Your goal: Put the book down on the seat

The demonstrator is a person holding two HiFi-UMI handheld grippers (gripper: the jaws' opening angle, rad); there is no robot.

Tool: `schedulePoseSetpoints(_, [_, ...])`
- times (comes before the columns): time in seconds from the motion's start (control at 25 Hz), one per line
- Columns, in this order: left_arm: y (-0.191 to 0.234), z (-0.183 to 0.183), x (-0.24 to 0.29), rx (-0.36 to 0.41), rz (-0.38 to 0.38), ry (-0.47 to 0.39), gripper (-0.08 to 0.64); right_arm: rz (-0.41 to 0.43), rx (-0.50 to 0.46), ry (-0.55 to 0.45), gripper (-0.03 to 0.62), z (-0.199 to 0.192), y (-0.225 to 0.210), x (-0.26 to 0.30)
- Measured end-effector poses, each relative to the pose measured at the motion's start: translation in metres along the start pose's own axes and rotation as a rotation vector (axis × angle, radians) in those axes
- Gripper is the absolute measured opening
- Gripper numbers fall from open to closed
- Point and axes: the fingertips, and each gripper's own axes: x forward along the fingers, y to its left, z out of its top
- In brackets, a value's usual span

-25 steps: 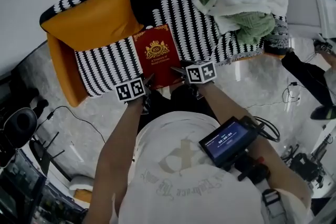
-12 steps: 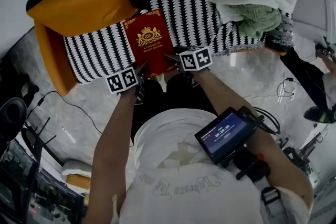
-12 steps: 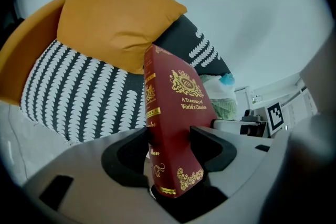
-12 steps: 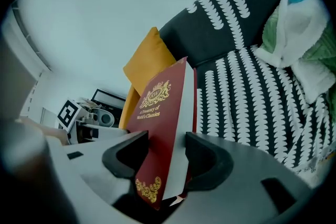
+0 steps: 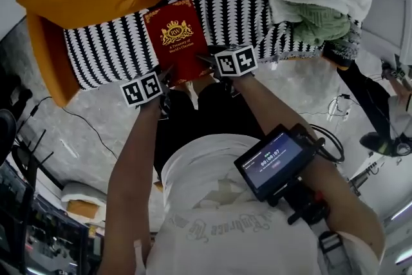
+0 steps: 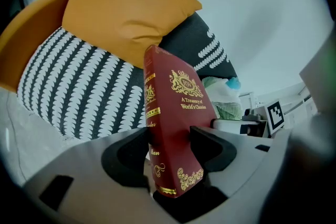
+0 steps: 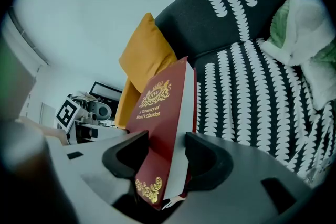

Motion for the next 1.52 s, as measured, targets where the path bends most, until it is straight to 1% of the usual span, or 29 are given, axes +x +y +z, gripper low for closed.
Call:
schedulePoseSetpoints(0.2, [0.010, 0.004, 0.005, -0.024, -0.001, -0.010, 0.256, -0.006, -0.020, 0.018, 0.232, 0.007, -0.001, 0.009])
schedulePoseSetpoints(0.4, [0.017, 0.010, 0.024, -0.014, -0.001, -0.007, 0.256, -0.002, -0.002, 0.010, 0.231, 0.009, -0.019, 0.021])
schedulePoseSetpoints(0.64, [0.035, 0.019, 0.038, 0.008, 0.012, -0.010, 0.256, -0.002, 0.042, -0.015, 0.230, 0.008, -0.031, 0.043])
schedulePoseSetpoints(0.8, [0.044, 0.016, 0.051, -0.002, 0.017, -0.008, 0.255, -0.001, 0.039, -0.017, 0.227, 0.006, -0.042, 0.054])
schedulePoseSetpoints(0.96, [0.047, 0.015, 0.066, 0.005, 0.025, -0.008, 0.255, -0.002, 0.026, -0.019, 0.227, 0.004, -0.056, 0.060])
schedulePoseSetpoints(1.16, [0.058, 0.018, 0.081, 0.043, 0.038, 0.012, 0.255, -0.005, 0.013, -0.021, 0.225, 0.001, -0.067, 0.075])
schedulePoseSetpoints(1.28, [0.067, 0.018, 0.094, 0.073, 0.054, 0.014, 0.255, -0.008, -0.014, -0.029, 0.225, -0.002, -0.079, 0.087])
schedulePoseSetpoints(1.4, [0.073, 0.012, 0.105, 0.104, 0.085, 0.010, 0.253, -0.010, -0.033, -0.042, 0.224, -0.008, -0.089, 0.093])
schedulePoseSetpoints(1.52, [0.073, 0.007, 0.108, 0.113, 0.080, 0.004, 0.253, -0.012, -0.037, -0.041, 0.224, -0.014, -0.092, 0.095])
